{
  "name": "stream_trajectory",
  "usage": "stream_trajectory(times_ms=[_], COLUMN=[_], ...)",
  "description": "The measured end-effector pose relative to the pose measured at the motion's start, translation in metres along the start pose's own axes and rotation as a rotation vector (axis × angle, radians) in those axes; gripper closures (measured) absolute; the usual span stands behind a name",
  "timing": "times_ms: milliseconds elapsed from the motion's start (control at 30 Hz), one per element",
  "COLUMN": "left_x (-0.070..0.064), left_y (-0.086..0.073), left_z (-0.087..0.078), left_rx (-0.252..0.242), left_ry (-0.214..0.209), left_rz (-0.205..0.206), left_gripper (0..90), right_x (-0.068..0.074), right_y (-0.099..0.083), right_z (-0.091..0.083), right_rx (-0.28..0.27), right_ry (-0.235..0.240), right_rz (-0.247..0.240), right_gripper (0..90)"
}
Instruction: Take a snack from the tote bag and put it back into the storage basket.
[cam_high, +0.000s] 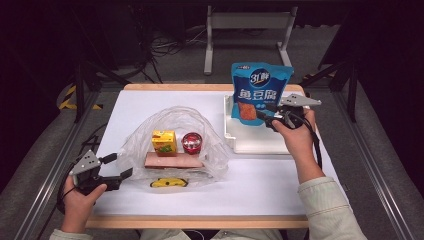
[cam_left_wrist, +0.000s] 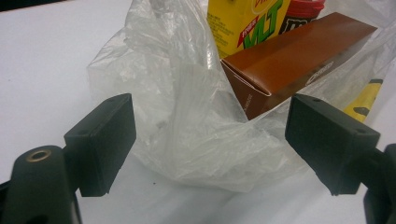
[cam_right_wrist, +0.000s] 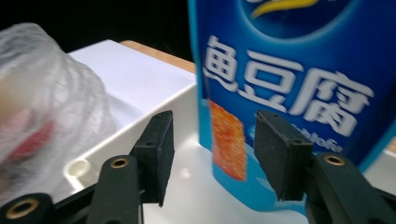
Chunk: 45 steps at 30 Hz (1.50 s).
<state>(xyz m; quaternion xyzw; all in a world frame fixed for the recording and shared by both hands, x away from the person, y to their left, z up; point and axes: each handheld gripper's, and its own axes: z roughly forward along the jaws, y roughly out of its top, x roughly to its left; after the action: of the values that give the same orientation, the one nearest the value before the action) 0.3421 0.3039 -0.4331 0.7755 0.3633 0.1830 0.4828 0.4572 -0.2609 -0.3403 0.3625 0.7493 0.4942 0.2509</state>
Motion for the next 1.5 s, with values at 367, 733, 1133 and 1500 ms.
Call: stream_trajectory(times_ms=[367,733,1133,1500], left_x=[0.001,0.001,0.001,0.000], left_y=[0.000,0.000,-0.002,-0.001], left_z=[-0.002,-0.003,-0.006,-0.008], left_rx=[-0.012,-0.008,-0.016,-0.030], left_ry=[0.005,0.001,0.009,0.011], left_rz=[-0.007,-0.001,-0.006,-0.013], left_gripper=[16.9,16.9,16.8,16.9], right_x=[0.034,0.063,0.092,0.114], right_y=[0.027,0.044,0.056,0.064], right_z=[-0.001,0.003,0.013,0.029], right_rx=[-0.019,-0.036,-0.054,-0.047], right_ry=[0.076,0.156,0.248,0.339], right_rz=[-0.053,-0.085,-0.110,-0.116], right_gripper=[42.4,38.3,33.2,27.9])
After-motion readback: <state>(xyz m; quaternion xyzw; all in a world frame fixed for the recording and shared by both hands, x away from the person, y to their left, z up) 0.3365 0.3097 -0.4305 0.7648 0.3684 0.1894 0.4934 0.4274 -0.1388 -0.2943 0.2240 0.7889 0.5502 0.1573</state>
